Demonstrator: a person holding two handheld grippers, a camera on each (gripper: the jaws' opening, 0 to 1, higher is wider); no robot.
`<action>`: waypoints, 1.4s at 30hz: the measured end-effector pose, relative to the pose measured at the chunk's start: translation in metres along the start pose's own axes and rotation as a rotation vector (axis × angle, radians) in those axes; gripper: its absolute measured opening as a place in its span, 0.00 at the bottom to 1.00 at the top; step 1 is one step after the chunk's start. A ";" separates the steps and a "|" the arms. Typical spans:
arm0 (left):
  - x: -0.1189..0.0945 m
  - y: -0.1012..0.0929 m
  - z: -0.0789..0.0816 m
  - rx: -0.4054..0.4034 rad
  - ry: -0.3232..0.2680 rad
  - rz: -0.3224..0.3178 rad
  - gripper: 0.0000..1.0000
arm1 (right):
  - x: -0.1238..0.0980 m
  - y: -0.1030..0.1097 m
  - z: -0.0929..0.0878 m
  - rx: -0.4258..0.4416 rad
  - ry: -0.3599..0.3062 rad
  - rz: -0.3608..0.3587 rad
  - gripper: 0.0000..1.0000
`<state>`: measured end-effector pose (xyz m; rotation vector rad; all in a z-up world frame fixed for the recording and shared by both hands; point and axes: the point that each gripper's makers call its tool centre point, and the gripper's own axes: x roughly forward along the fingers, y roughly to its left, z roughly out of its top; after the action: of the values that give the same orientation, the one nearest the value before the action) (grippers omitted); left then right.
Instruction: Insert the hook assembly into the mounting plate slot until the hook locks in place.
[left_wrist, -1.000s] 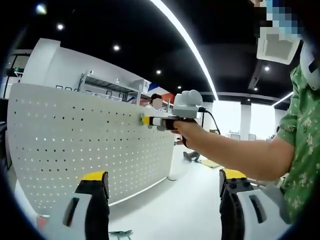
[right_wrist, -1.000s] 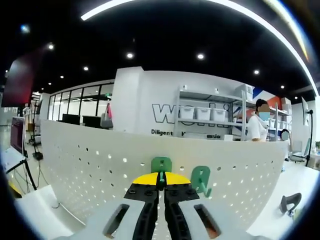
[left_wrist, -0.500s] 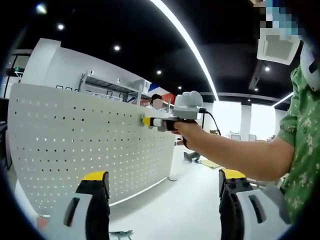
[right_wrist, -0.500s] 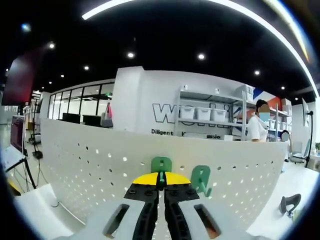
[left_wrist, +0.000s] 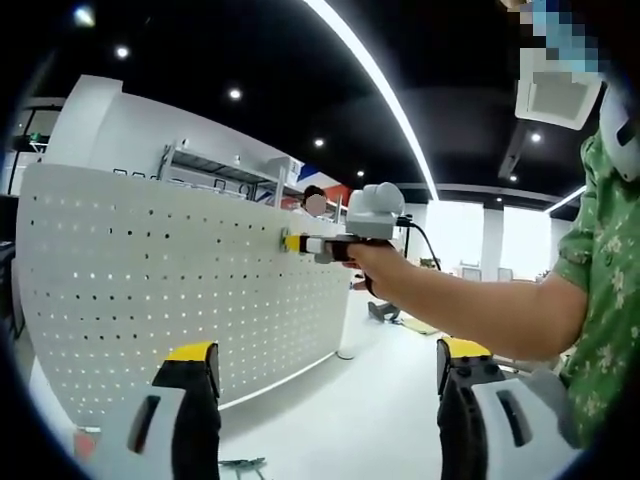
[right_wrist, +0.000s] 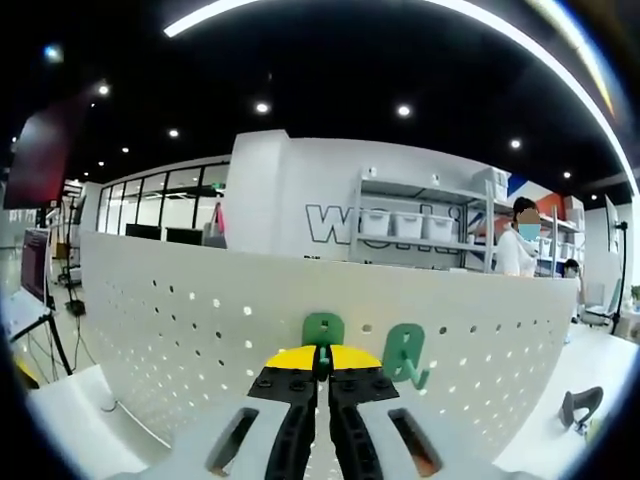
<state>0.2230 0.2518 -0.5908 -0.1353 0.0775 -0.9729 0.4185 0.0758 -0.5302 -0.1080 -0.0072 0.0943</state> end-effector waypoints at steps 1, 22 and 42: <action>0.000 0.000 0.000 0.000 0.000 -0.001 0.92 | 0.000 0.000 0.000 -0.002 -0.001 0.000 0.01; 0.000 -0.001 -0.002 0.000 0.004 -0.004 0.91 | -0.001 0.001 0.000 -0.006 -0.004 0.008 0.06; 0.001 -0.001 -0.002 -0.002 0.005 -0.004 0.89 | -0.001 0.002 -0.001 -0.072 0.000 0.014 0.02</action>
<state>0.2226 0.2507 -0.5928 -0.1346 0.0823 -0.9768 0.4175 0.0773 -0.5313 -0.1804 -0.0095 0.1083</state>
